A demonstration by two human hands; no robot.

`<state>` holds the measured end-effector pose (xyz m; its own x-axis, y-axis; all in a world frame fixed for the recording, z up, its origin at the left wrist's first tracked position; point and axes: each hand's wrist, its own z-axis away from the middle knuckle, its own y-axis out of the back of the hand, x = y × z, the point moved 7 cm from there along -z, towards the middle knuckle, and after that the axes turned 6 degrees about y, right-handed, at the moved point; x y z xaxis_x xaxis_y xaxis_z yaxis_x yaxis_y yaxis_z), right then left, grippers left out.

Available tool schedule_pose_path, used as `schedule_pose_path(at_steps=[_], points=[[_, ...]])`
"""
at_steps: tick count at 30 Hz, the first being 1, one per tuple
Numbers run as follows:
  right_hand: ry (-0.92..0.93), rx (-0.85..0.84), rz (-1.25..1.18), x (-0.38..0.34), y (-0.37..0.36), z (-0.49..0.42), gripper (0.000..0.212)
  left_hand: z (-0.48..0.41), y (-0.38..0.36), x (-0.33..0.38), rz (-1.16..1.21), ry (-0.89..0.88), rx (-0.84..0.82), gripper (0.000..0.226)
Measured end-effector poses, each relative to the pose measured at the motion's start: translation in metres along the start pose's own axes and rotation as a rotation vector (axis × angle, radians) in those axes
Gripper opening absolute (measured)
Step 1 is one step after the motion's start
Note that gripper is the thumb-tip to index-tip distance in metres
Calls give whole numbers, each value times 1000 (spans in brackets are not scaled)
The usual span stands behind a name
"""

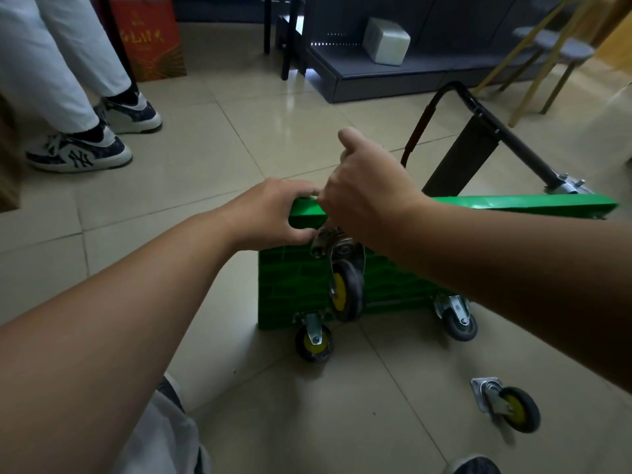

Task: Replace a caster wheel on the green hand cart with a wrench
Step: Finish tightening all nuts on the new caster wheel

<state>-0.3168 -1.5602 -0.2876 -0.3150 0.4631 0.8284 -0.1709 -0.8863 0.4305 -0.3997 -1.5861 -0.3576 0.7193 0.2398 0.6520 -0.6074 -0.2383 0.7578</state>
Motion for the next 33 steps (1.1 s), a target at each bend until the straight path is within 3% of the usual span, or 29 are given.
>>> schedule_pose_path(at_steps=[10, 24, 27, 33], points=[[-24, -4, -52, 13, -4, 7, 49, -1, 0, -5, 32, 19, 6, 53], [65, 22, 96, 7, -14, 6, 35, -1, -3, -5, 20, 22, 19, 53], [90, 56, 116, 6, -7, -1, 37, -1, -2, -5, 28, 28, 14, 45], [69, 54, 79, 10, -13, -5, 41, 1, -1, -5, 39, 30, 29, 51]])
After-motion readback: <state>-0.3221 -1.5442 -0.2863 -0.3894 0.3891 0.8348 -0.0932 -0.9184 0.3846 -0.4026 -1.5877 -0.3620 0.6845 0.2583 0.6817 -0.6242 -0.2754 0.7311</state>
